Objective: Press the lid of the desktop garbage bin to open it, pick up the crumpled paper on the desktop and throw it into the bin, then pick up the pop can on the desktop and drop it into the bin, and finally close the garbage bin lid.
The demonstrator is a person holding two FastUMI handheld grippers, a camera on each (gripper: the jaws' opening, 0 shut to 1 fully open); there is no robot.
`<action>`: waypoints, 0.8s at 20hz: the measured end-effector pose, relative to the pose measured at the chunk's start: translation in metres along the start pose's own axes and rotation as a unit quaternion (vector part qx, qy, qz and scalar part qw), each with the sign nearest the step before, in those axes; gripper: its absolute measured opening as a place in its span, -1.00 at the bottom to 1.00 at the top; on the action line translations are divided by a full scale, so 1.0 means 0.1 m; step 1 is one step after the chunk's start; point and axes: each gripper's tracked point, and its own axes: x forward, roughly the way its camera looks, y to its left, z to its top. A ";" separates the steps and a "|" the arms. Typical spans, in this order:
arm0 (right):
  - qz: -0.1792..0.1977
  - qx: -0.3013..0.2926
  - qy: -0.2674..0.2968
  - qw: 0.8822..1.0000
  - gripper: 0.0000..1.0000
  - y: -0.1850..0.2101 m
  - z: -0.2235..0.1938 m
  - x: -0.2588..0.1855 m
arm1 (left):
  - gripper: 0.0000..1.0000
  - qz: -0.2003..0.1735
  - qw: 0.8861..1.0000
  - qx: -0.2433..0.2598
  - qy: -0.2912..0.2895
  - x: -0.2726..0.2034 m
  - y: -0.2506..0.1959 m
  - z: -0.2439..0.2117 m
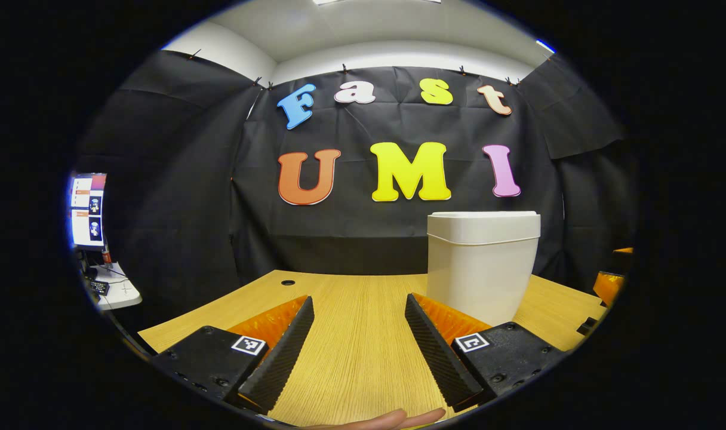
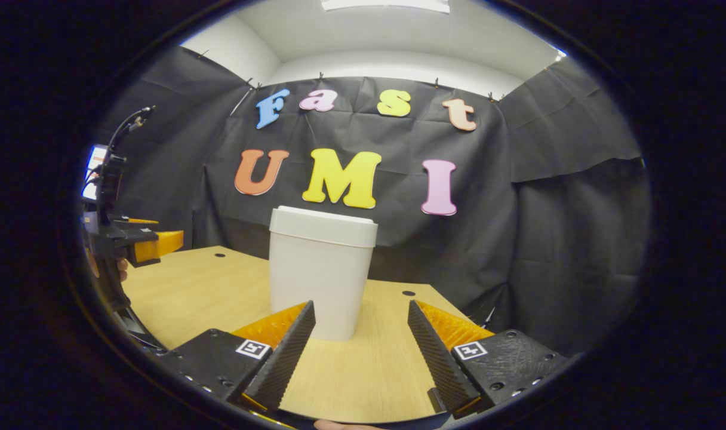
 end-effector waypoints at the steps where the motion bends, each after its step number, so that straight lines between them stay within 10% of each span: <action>1: 0.002 0.000 0.003 1.000 0.96 0.01 -0.01 -0.02 | 0.98 -0.008 1.000 0.007 0.004 -0.02 -0.06 -0.01; 16: 0.015 0.043 0.019 0.999 0.96 0.08 -0.02 -0.07 | 0.98 0.008 1.000 0.019 -0.003 -0.24 -0.43 0.13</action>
